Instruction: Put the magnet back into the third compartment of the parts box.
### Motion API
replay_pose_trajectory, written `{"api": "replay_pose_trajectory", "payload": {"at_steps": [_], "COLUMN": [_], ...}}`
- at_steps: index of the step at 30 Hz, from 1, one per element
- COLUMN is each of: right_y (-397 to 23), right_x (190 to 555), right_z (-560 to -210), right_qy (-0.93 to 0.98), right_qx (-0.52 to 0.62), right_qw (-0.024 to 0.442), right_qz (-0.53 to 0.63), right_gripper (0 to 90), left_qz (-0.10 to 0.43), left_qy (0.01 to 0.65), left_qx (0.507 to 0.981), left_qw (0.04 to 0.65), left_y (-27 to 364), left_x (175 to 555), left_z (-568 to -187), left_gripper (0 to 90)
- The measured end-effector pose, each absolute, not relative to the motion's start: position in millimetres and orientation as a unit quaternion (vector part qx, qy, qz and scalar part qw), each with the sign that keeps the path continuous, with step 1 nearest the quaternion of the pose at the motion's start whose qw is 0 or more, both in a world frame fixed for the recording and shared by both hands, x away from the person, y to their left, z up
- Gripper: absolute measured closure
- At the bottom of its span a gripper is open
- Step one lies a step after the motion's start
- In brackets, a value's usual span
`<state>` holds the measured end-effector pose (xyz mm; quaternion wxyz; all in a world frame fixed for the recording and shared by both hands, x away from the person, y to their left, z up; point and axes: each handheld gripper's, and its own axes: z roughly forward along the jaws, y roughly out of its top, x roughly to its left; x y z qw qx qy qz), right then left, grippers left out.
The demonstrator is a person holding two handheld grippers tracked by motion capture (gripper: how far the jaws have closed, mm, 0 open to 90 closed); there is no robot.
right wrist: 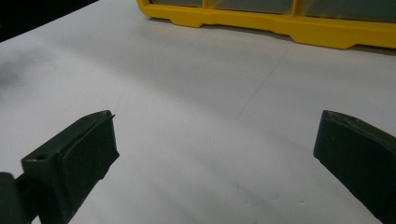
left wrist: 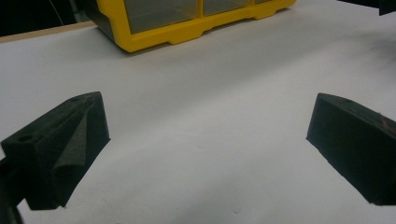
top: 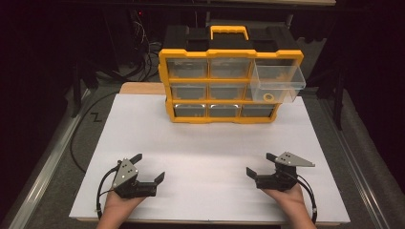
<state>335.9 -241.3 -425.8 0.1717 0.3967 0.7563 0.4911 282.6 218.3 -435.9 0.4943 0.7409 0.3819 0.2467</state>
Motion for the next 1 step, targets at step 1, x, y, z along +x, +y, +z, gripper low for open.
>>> {"api": "replay_pose_trajectory", "payload": {"at_steps": [1], "right_y": [-240.9], "right_x": [335.7], "right_z": [-425.9], "right_qy": [0.756], "right_qx": [0.396], "right_qw": [0.173], "right_qz": [0.492], "right_gripper": [0.9], "left_qz": [0.247], "left_qy": [0.381], "left_qx": [0.741], "left_qw": [0.495], "left_y": [218.6], "left_x": [282.5], "left_z": [-435.8], "left_gripper": [0.1]}}
